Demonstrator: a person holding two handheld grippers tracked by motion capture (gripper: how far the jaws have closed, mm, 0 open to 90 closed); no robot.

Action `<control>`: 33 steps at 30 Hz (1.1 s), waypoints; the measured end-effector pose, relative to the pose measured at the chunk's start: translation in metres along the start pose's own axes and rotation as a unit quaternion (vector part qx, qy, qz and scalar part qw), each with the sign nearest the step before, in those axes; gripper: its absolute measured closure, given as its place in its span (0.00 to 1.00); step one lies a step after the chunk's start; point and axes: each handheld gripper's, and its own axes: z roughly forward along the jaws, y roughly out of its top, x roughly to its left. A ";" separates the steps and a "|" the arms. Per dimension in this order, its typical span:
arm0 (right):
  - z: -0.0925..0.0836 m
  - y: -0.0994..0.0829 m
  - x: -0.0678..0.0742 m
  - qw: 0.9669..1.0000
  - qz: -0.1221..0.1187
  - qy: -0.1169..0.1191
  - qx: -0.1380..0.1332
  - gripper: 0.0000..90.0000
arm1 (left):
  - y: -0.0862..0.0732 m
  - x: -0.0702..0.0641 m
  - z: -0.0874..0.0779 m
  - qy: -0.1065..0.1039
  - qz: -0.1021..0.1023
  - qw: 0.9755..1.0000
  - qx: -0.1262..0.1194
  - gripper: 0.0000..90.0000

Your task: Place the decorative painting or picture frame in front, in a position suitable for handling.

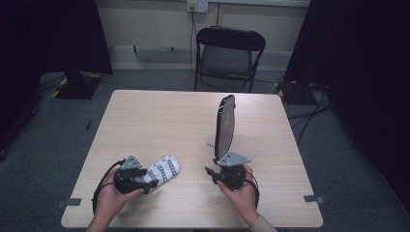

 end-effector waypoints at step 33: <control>-0.014 -0.014 -0.034 0.999 0.031 -0.017 0.004 0.79 | 0.001 0.000 0.001 -0.002 0.003 1.000 0.003 0.36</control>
